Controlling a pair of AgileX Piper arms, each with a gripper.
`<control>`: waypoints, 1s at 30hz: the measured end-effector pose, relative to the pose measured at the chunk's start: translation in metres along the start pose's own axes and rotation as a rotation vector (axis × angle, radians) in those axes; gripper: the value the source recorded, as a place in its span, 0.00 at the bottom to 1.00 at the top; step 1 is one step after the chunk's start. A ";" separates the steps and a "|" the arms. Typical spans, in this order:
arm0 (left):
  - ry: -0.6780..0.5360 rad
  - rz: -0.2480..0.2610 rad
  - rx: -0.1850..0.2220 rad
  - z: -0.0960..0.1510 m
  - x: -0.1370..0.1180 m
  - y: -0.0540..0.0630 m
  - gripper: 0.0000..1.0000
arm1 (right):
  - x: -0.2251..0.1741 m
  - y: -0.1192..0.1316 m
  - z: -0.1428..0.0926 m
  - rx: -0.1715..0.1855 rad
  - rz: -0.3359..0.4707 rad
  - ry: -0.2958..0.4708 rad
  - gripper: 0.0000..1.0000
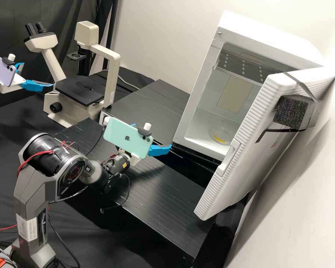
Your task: Take out the petri dish and place it under the microscope.
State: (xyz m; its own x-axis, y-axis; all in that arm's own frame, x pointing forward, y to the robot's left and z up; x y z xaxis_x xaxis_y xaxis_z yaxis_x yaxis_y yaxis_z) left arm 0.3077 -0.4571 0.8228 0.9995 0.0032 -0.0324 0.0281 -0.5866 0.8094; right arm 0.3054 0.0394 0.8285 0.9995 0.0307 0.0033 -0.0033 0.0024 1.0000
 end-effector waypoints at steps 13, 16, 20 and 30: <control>0.000 0.000 0.000 0.000 0.000 0.000 1.00 | -0.008 0.000 0.009 -0.005 0.017 -0.009 1.00; 0.000 0.000 0.000 0.000 0.000 0.000 1.00 | -0.020 0.004 0.021 -0.016 0.034 -0.019 1.00; 0.000 0.000 0.000 0.000 0.000 0.000 1.00 | -0.032 0.019 0.041 -0.001 0.082 -0.036 1.00; 0.000 0.000 0.000 0.000 0.000 0.000 1.00 | -0.017 0.079 0.073 0.022 0.232 -0.031 1.00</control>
State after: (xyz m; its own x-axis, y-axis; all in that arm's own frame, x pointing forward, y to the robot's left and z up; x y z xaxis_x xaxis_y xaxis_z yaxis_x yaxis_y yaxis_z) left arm 0.3077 -0.4571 0.8228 0.9995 0.0032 -0.0324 0.0281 -0.5866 0.8094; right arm 0.2901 -0.0341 0.9078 0.9724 -0.0024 0.2332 -0.2332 -0.0228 0.9722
